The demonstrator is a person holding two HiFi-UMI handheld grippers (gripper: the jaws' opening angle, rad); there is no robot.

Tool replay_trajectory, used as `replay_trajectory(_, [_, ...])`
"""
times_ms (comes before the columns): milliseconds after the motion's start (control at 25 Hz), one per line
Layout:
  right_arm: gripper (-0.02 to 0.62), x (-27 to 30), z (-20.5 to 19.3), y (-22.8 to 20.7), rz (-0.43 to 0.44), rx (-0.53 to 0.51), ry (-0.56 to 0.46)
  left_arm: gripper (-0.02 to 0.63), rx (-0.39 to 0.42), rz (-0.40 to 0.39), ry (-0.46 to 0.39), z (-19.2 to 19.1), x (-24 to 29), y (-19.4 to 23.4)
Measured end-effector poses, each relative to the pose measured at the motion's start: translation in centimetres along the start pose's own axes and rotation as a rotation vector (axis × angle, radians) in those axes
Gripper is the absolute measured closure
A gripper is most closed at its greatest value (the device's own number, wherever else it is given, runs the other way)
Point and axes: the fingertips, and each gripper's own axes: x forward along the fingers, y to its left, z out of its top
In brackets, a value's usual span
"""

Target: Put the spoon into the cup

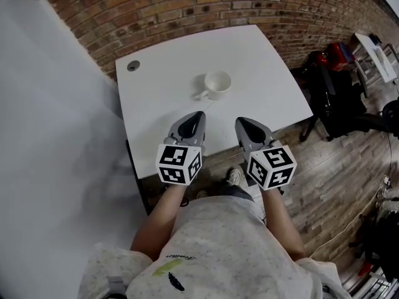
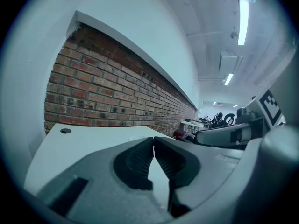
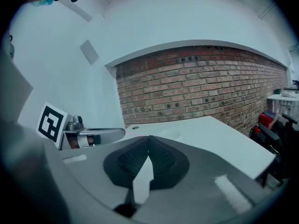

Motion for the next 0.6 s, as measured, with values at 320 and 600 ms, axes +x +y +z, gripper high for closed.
replay_trajectory(320, [0.584,3.0,0.9,-3.2,0.081,-0.015,-0.005,0.601,0.022,0.072,0.011,-0.1,3.8,1.0])
replay_trajectory(600, [0.586,5.9,2.0,-6.2,0.145,-0.026,0.016,0.601,0.016,0.133,0.037,-0.4,7.2,1.9])
